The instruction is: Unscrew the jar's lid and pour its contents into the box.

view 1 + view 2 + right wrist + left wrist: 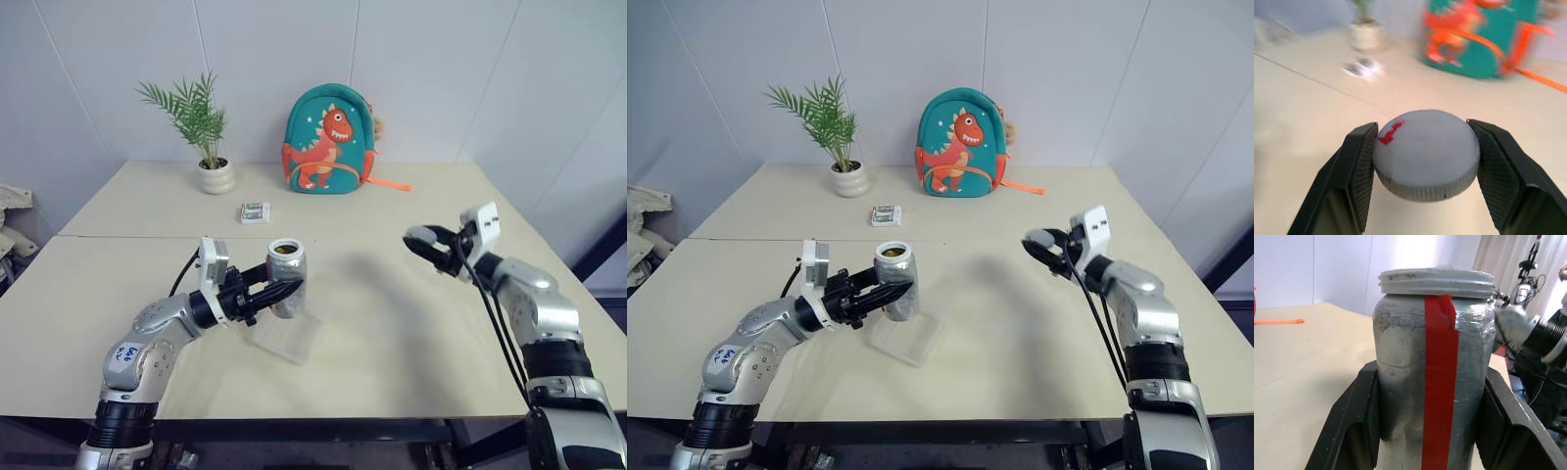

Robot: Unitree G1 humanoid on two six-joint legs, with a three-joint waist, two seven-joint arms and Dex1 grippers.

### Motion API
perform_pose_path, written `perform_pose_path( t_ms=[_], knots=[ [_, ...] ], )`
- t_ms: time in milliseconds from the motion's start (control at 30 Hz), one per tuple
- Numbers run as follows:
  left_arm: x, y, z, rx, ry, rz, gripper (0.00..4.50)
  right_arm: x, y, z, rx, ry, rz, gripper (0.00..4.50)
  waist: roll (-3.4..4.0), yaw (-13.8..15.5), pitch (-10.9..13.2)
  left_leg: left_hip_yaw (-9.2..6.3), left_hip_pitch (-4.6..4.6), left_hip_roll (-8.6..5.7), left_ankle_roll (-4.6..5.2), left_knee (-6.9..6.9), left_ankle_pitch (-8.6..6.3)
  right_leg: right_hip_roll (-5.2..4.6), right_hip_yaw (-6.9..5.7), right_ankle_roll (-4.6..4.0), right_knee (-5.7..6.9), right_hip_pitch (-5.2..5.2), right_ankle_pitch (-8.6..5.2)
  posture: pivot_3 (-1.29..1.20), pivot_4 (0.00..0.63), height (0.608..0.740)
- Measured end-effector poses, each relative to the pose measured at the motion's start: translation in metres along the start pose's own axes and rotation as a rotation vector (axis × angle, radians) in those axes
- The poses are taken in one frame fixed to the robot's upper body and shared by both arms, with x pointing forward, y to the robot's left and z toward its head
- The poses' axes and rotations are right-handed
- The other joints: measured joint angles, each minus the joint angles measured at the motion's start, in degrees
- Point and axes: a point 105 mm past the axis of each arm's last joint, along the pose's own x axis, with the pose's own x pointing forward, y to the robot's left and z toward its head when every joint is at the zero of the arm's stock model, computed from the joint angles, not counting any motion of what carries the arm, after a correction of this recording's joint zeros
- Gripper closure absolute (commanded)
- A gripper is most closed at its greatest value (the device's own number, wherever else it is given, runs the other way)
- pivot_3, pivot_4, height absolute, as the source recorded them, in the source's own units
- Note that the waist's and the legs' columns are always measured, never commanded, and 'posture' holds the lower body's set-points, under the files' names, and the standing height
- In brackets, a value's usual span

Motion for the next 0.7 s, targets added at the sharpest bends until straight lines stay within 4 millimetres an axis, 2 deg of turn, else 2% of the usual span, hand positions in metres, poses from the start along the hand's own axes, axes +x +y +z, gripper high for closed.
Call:
perform_pose_path(
  t_ms=[67, 200, 267, 333, 433, 600, 633, 700],
  knots=[
    [0.002, 0.001, 0.005, 0.005, -0.011, -0.01, 2.44, -0.005, -0.009, -0.022, -0.055, 0.034, -0.067, 1.91, 0.0, 0.0, 0.0, 0.12, 0.08, 0.0, 0.0, 0.02, 0.0, 0.01, 0.12, 0.04, 0.01, 0.02, 0.02, 0.0, 0.15, 0.74],
    [0.004, 0.003, 0.009, 0.009, -0.018, -0.011, 2.44, -0.014, -0.022, -0.066, -0.024, 0.105, -0.208, 1.91, 0.0, 0.0, 0.0, 0.3, 0.11, -0.02, 0.05, 0.07, 0.03, 0.12, 0.57, 0.21, -0.02, 0.01, 0.12, 0.0, 0.15, 0.74],
    [0.004, 0.006, 0.008, 0.003, -0.022, -0.003, 2.44, -0.02, -0.027, -0.082, -0.014, 0.138, -0.259, 1.91, 0.0, 0.0, 0.0, 0.36, 0.12, -0.03, 0.07, 0.08, 0.02, 0.13, 0.71, 0.26, -0.04, 0.01, 0.15, 0.0, 0.15, 0.74],
    [0.003, 0.01, 0.009, 0.003, -0.031, 0.016, 2.44, -0.023, -0.03, -0.089, -0.006, 0.151, -0.293, 1.91, 0.0, -0.1, 0.0, 0.42, 0.12, -0.02, 0.09, 0.1, 0.02, 0.16, 0.78, 0.29, -0.07, 0.0, 0.17, 0.0, 0.15, 0.74],
    [0.003, 0.011, 0.012, 0.02, -0.037, 0.018, 2.44, -0.022, -0.033, -0.089, -0.011, 0.146, -0.308, 1.91, 0.0, -0.2, 0.0, 0.44, 0.16, -0.01, 0.09, 0.1, 0.02, 0.18, 0.83, 0.3, -0.07, 0.01, 0.18, 0.0, 0.15, 0.74],
    [0.002, 0.011, 0.013, 0.037, -0.03, 0.015, 2.44, -0.021, -0.035, -0.086, 0.009, 0.131, -0.314, 0.23, 0.0, -0.2, 0.0, 0.45, 0.17, 0.0, 0.09, 0.1, 0.02, 0.19, 0.85, 0.3, -0.07, 0.01, 0.18, 0.0, 0.15, 0.74],
    [0.001, 0.011, 0.014, 0.045, -0.033, 0.014, 2.44, -0.021, -0.035, -0.086, 0.011, 0.129, -0.307, 0.03, 0.0, -0.2, 0.0, 0.46, 0.17, 0.0, 0.09, 0.1, 0.02, 0.19, 0.85, 0.31, -0.07, 0.01, 0.18, 0.0, 0.15, 0.74],
    [0.001, 0.009, 0.017, 0.067, -0.052, -0.008, 2.44, -0.019, -0.031, -0.083, 0.022, 0.114, -0.27, 0.03, 0.0, -0.3, 0.0, 0.49, 0.17, 0.0, 0.09, 0.1, 0.01, 0.19, 0.88, 0.32, -0.08, 0.01, 0.19, 0.0, 0.15, 0.74]
  ],
)
